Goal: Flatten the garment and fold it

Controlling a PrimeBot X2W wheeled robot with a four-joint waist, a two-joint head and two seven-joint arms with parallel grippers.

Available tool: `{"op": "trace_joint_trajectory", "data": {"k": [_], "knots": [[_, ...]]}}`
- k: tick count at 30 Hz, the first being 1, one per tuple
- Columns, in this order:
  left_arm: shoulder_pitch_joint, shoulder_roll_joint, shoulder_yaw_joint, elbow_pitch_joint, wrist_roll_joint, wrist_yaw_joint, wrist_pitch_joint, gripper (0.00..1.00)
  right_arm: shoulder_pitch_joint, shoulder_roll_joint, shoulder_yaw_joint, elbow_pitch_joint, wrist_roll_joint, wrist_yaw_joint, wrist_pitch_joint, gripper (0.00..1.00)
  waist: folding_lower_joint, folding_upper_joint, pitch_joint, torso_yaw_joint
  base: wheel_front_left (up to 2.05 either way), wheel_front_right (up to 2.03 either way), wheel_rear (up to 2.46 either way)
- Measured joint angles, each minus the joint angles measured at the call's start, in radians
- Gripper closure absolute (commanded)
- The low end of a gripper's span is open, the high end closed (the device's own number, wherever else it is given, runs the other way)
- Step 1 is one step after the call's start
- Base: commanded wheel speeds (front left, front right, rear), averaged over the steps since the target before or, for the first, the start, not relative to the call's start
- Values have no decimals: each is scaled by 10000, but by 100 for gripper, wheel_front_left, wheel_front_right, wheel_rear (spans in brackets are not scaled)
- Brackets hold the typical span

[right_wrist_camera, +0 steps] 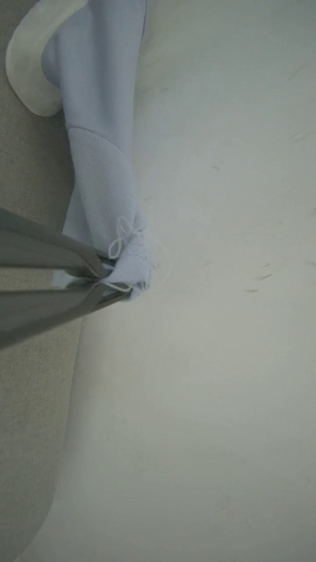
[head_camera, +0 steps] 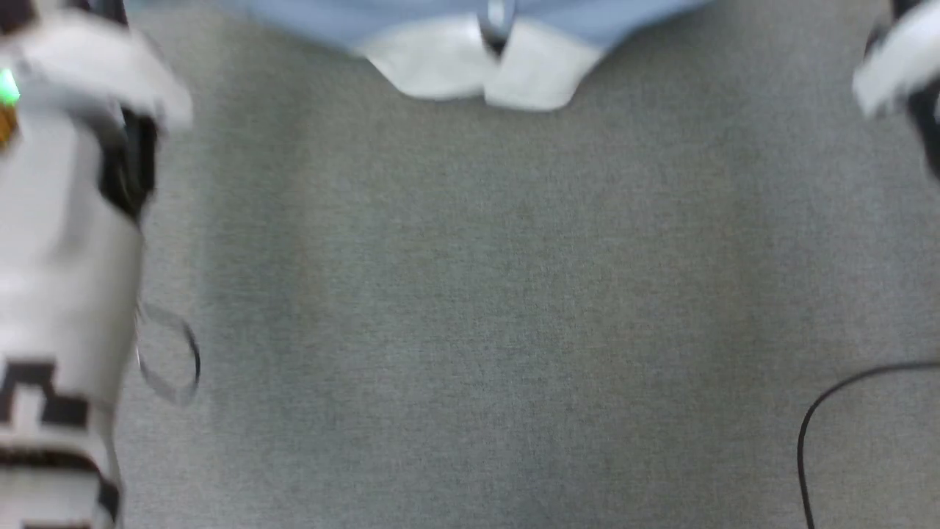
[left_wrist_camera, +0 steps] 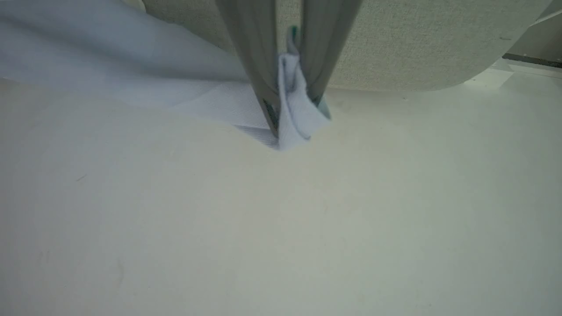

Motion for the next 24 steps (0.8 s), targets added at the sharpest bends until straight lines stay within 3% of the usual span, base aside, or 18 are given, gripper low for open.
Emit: {"op": "trace_joint_trajectory", "data": {"k": [6,12,13,18,24], "knots": [[2938,0,660,-1753,-374,378,-86,100,2659,-564,-155,-1561,596,0,-512,100,-1,0,-849,124,0,0,0],[6659,499,715,-4798,-305,1601,368,100,5913,-930,-1678,-4169,265,2,-617,100,-3,0,-1853,188,0,0,0],[7845,790,752,-6059,-305,2113,815,100,7155,-867,-2399,-5053,-71,2,-408,100,-3,0,-2174,202,0,0,0],[10557,1484,1110,-9168,-316,3536,1841,100,9915,73,-4335,-7505,-970,8,890,100,-4,0,-2840,204,0,0,0],[12761,1691,1252,-11296,-431,4606,2721,100,12306,1517,-5674,-9622,-1852,4,2500,100,-3,0,-3198,265,0,0,0]]}}
